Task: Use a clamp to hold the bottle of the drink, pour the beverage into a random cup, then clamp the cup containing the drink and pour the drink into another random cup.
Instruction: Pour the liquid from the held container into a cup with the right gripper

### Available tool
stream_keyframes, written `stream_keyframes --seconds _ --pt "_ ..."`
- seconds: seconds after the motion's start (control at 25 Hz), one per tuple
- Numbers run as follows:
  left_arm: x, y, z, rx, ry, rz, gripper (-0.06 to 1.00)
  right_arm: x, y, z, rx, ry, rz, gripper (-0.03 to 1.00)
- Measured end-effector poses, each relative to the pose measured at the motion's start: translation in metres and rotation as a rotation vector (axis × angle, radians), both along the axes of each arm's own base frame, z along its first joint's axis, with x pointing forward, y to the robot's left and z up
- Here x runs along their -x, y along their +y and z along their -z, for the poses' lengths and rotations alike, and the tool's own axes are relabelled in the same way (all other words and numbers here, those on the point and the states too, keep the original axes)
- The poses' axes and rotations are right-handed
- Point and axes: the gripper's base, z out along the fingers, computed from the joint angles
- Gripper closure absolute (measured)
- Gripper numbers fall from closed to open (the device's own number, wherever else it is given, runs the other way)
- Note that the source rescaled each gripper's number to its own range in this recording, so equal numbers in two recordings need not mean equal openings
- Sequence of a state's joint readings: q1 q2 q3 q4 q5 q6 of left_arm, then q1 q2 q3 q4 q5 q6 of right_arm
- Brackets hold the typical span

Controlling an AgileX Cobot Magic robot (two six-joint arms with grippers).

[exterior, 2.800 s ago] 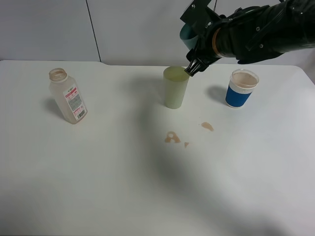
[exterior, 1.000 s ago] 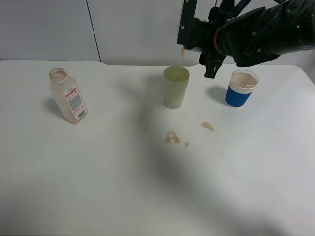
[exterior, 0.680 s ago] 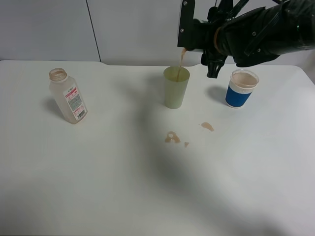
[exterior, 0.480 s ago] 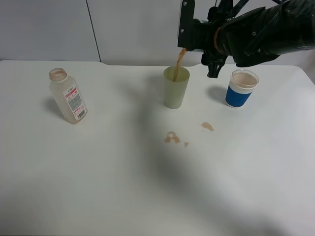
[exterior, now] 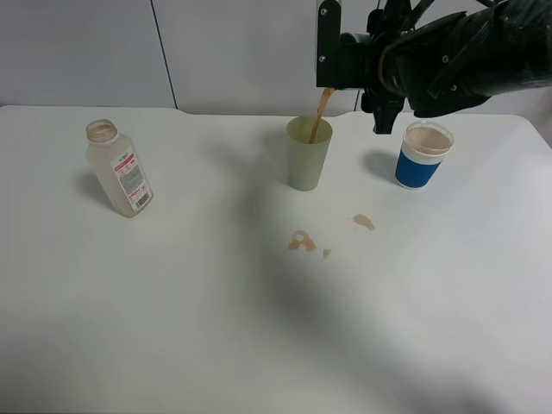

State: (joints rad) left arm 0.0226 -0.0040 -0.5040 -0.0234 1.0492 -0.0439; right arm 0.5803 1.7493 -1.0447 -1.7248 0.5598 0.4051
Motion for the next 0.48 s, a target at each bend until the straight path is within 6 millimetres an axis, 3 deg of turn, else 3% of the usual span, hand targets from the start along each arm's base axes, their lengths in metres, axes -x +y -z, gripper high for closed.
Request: stream_keyframes --seconds 0.48 --pt "0.0 0.0 0.0 0.0 0.0 0.0 -0.06 0.0 -0.0002 -0.0001 0.074 0.002 -0.033 0.97"
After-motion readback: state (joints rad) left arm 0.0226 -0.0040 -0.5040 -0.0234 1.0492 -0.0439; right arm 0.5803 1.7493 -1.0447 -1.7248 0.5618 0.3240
